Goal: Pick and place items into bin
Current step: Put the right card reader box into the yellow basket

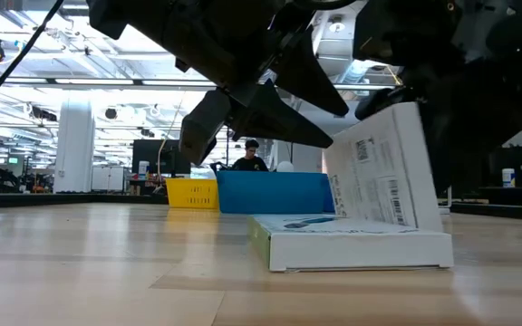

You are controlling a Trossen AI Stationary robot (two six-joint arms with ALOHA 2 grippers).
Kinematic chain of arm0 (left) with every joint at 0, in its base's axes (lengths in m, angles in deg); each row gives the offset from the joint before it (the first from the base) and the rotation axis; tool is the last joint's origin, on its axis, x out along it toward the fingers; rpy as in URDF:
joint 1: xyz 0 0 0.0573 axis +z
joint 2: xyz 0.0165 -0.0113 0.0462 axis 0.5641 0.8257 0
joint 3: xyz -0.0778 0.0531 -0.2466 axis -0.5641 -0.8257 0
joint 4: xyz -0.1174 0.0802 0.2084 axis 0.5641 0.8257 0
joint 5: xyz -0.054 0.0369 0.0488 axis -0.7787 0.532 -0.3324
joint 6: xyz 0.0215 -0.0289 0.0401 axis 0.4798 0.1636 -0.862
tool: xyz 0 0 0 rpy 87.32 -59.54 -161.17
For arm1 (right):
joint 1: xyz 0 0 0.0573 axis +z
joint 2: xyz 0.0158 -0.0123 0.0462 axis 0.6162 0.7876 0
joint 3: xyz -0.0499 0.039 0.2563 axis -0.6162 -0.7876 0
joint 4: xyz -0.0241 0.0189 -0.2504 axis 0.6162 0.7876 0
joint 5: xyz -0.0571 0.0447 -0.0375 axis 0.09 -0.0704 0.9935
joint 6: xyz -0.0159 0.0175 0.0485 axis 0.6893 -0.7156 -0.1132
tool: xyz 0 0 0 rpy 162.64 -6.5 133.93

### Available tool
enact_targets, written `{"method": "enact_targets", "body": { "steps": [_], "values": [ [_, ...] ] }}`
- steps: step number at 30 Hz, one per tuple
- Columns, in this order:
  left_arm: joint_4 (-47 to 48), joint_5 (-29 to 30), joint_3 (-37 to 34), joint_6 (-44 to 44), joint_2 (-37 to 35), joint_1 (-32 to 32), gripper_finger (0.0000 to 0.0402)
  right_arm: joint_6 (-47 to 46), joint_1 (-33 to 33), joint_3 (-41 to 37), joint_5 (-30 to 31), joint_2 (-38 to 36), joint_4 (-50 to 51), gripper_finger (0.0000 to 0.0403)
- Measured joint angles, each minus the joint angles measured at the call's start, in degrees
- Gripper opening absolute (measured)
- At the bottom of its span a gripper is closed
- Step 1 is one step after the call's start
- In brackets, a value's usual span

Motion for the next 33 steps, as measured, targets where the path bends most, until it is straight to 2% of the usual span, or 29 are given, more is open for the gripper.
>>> {"method": "enact_targets", "body": {
  "steps": [15, 33],
  "values": [
    [2.06, -3.18, 0.02, 0.85, -0.02, -0.09, 0.0179, 0.00, 0.28, 0.61, 0.20, 0.00, 1.39, 0.0118],
    [2.06, -11.81, 0.07, 0.61, 0.00, 2.04, 0.0172, 1.52, 0.26, 0.63, 0.21, 0.00, -1.14, 0.0118]
  ]
}}
